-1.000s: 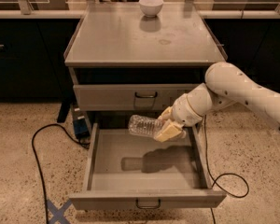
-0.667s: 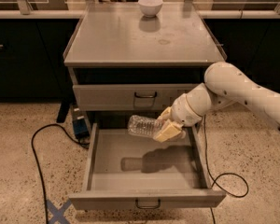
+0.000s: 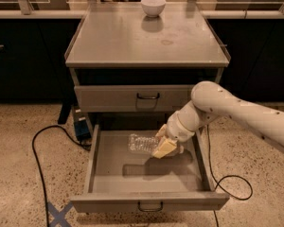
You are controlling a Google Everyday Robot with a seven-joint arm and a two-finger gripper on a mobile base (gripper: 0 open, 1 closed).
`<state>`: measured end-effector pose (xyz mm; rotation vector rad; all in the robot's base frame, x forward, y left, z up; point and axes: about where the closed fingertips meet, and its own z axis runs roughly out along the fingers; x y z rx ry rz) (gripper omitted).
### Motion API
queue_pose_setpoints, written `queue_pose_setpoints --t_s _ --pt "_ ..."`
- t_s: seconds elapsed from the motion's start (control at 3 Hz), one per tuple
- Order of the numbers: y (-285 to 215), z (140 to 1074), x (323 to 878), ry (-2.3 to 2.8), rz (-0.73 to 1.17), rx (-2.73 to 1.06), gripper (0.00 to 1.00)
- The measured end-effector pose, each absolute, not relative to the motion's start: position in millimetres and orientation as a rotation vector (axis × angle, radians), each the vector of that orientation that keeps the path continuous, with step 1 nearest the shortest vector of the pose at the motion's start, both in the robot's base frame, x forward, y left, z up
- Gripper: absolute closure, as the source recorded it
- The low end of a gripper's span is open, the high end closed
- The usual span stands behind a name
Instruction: Place water bottle into middle drawer
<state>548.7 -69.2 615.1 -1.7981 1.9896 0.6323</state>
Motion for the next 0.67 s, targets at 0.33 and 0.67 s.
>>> queue_pose_setpoints --t_s 0.33,0.67 --pt "-78.6 541.2 547.5 2.133 0.639 -1.736 1.0" --pt "-74.7 486.6 554.7 2.178 0.64 -1.682 1.0"
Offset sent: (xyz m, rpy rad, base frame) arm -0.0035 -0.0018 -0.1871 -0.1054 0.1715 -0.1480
